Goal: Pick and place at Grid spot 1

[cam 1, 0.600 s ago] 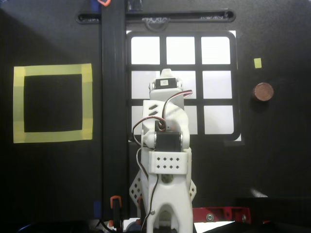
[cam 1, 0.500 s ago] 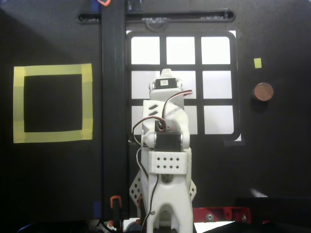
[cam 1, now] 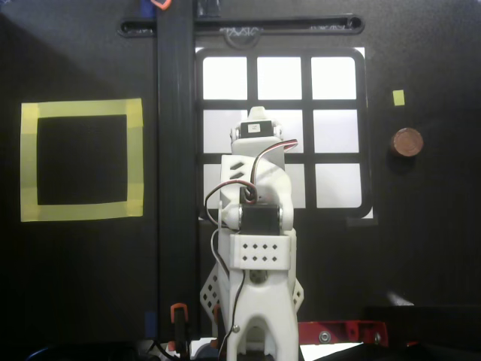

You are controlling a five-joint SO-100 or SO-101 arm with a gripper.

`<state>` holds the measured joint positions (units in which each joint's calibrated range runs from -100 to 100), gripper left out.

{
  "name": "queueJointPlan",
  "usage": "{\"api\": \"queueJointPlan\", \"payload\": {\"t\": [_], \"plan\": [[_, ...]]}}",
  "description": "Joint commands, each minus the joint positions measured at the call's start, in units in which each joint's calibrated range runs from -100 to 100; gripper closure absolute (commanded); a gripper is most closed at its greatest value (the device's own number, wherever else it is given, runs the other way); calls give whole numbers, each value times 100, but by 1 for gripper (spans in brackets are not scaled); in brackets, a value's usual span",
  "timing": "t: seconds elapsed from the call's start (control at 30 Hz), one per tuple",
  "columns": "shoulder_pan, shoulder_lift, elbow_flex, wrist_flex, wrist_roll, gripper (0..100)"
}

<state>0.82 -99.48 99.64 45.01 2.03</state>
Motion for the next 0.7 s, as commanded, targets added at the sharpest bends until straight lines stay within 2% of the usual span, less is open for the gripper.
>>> {"api": "queueJointPlan", "payload": {"t": [0.0, 0.67], "plan": [[-19, -26, 27, 19, -15, 100], [-2, -18, 18, 19, -20, 100]]}}
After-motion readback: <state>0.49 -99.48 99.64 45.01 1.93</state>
